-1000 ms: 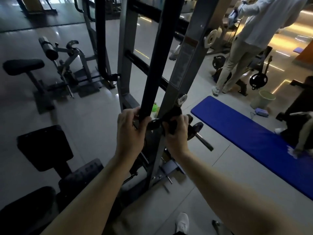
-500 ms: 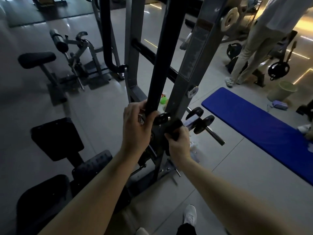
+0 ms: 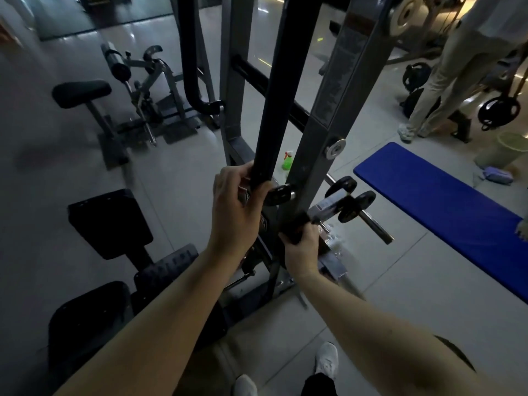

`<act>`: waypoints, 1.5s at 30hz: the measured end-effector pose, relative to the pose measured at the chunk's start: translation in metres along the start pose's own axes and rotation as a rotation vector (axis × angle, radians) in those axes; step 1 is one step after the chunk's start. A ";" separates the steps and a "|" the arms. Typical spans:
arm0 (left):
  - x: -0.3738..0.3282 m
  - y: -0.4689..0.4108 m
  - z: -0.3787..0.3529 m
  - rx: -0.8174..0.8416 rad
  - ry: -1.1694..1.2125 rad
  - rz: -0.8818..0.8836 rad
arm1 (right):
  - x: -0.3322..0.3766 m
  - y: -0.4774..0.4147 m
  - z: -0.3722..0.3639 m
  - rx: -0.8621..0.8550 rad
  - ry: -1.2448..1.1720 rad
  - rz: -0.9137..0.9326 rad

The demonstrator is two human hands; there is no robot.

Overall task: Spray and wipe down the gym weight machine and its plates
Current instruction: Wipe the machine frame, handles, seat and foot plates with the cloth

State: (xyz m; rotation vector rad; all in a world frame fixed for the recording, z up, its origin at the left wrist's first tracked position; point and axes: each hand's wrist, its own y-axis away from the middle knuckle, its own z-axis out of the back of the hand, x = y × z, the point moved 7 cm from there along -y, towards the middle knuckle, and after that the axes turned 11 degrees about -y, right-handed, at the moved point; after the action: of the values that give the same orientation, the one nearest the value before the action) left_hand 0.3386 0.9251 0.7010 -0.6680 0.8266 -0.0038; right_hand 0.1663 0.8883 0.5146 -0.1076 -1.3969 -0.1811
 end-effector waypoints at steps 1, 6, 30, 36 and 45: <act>0.001 -0.001 0.000 0.005 -0.005 0.004 | -0.008 -0.001 -0.001 0.016 0.018 -0.074; 0.000 0.000 0.000 -0.005 0.008 0.009 | 0.041 -0.011 0.021 0.042 0.030 0.087; 0.010 0.003 -0.004 0.016 -0.038 0.060 | 0.051 -0.012 0.028 0.149 0.000 0.057; 0.001 0.000 0.000 0.019 -0.077 0.077 | 0.185 0.004 0.078 0.133 0.068 0.260; -0.007 -0.005 0.005 0.117 -0.066 0.072 | 0.402 0.020 0.115 -0.117 0.534 1.248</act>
State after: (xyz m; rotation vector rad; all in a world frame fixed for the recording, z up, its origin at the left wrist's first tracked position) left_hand 0.3387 0.9253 0.7109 -0.5256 0.7800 0.0343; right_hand 0.1243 0.9033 0.9309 -0.9221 -0.5968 0.7032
